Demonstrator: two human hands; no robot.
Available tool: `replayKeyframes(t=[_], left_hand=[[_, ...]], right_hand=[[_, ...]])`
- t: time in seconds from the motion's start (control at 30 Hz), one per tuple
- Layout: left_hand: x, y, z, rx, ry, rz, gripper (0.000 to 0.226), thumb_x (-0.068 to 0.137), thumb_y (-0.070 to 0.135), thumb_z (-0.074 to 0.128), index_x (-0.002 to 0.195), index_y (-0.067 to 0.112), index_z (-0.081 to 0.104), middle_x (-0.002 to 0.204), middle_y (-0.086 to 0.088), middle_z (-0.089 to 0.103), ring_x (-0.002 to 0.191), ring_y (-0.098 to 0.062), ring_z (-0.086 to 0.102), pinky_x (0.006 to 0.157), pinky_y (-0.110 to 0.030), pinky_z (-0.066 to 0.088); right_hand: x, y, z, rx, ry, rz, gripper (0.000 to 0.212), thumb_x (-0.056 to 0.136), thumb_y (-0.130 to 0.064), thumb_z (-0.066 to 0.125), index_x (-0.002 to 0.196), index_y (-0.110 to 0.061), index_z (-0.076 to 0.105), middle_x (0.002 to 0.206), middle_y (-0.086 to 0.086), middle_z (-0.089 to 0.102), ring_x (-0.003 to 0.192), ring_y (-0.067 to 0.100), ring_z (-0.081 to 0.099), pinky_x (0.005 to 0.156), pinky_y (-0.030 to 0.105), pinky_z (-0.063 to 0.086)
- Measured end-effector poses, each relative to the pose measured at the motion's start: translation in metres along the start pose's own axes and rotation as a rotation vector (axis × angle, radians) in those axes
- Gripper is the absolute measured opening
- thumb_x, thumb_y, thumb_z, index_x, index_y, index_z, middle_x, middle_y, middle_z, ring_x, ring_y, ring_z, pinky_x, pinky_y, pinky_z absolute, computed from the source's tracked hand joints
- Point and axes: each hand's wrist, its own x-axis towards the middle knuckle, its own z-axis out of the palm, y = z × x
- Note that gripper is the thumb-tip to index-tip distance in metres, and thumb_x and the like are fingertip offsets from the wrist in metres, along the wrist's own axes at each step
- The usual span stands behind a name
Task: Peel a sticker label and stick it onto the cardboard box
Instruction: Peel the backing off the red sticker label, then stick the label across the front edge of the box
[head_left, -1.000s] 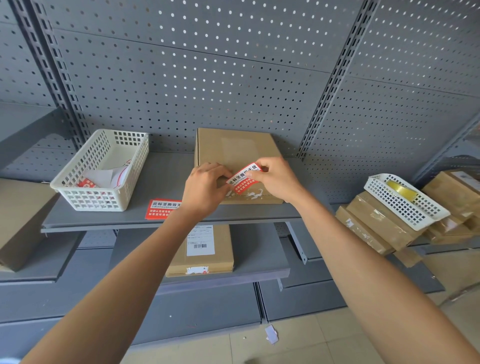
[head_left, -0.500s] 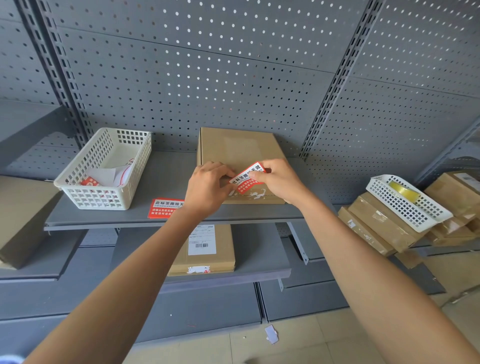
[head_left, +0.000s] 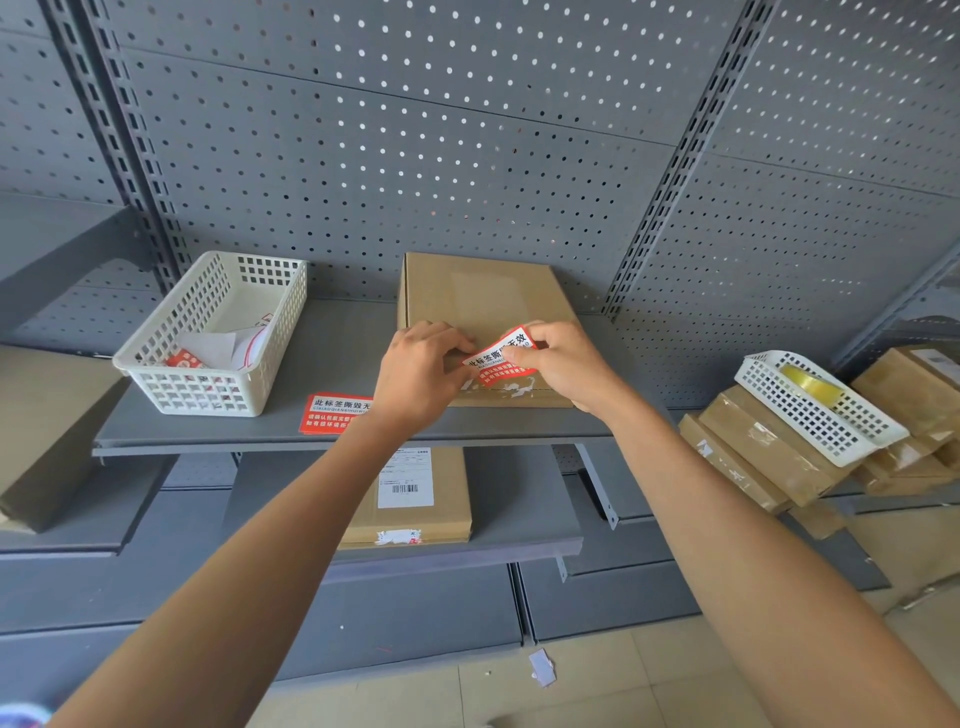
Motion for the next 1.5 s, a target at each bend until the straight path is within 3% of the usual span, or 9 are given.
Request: replayKeyframes(t=[0.23,0.6,0.7,0.8,0.9,1.1,1.23,1.37,1.5], left_hand=[[0.000,-0.001,0.000,-0.003,0.007,0.012,0.026,0.078,0.025,0.083,0.103,0.022,0.076,0.108,0.010,0.075,0.099,-0.016,0.064,0.090,-0.035,0.046],[-0.001,-0.001,-0.003,-0.019,0.013,0.044,0.024,0.081,0.027,0.082,0.102,0.018,0.075,0.108,0.005,0.075,0.097,-0.019,0.065,0.089,-0.035,0.043],[-0.001,0.001,-0.003,-0.028,0.020,0.038,0.019,0.080,0.021,0.081,0.098,0.017,0.076,0.103,0.004,0.075,0.094,-0.022,0.064,0.089,-0.039,0.046],[-0.002,0.002,-0.003,-0.052,0.021,0.020,0.020,0.079,0.020,0.081,0.098,0.017,0.076,0.107,0.004,0.075,0.099,-0.023,0.063,0.093,-0.033,0.039],[-0.001,0.002,-0.004,-0.056,0.018,0.016,0.021,0.079,0.021,0.082,0.098,0.016,0.076,0.107,0.004,0.075,0.099,-0.023,0.064,0.094,-0.034,0.039],[-0.002,0.008,-0.010,-0.055,-0.003,0.001,0.021,0.079,0.021,0.082,0.099,0.017,0.076,0.111,0.005,0.075,0.100,-0.023,0.064,0.094,-0.040,0.047],[0.000,0.013,-0.018,-0.079,-0.048,-0.045,0.018,0.083,0.020,0.078,0.100,0.021,0.077,0.113,0.007,0.075,0.104,-0.019,0.066,0.094,-0.040,0.051],[0.002,0.021,-0.032,-0.210,-0.107,-0.110,0.013,0.090,0.020,0.069,0.098,0.020,0.079,0.108,0.008,0.077,0.097,-0.013,0.070,0.091,-0.032,0.055],[0.000,0.030,-0.043,-0.330,-0.067,-0.172,0.012,0.097,0.026,0.065,0.095,0.024,0.077,0.100,0.016,0.076,0.094,0.001,0.066,0.084,-0.022,0.050]], right_hand=[[-0.001,0.000,0.001,0.036,-0.016,0.006,0.009,0.094,-0.012,0.068,0.099,-0.015,0.075,0.108,-0.005,0.073,0.099,0.018,0.073,0.100,0.041,0.056],[-0.003,-0.002,0.004,0.119,-0.043,0.034,0.010,0.094,-0.010,0.068,0.101,-0.013,0.075,0.101,-0.005,0.074,0.089,0.010,0.073,0.090,0.030,0.059],[-0.003,-0.005,0.000,0.265,-0.003,0.050,0.010,0.096,-0.010,0.065,0.099,-0.007,0.074,0.098,0.007,0.076,0.090,0.018,0.071,0.094,0.033,0.053],[-0.008,-0.009,-0.015,0.444,0.038,0.065,0.012,0.098,-0.007,0.061,0.094,-0.004,0.071,0.097,0.012,0.074,0.093,0.021,0.071,0.095,0.033,0.054],[-0.016,-0.004,-0.023,0.440,0.040,0.077,0.011,0.098,-0.007,0.061,0.096,-0.007,0.071,0.104,0.013,0.075,0.103,0.023,0.070,0.102,0.037,0.053],[-0.037,0.003,-0.027,0.388,0.098,0.130,0.011,0.098,-0.016,0.064,0.103,-0.011,0.073,0.106,0.009,0.077,0.098,0.016,0.073,0.100,0.038,0.056],[-0.050,-0.004,-0.025,0.368,0.213,0.118,0.007,0.097,-0.020,0.067,0.100,-0.018,0.073,0.097,0.001,0.077,0.092,0.009,0.072,0.100,0.037,0.055],[-0.055,-0.020,-0.025,0.437,0.260,0.082,0.005,0.096,-0.019,0.069,0.097,-0.022,0.074,0.096,-0.003,0.077,0.092,0.009,0.071,0.100,0.038,0.055],[-0.053,-0.030,-0.024,0.475,0.279,0.075,0.007,0.095,-0.021,0.070,0.100,-0.021,0.074,0.096,-0.006,0.078,0.094,0.009,0.071,0.101,0.040,0.055]])
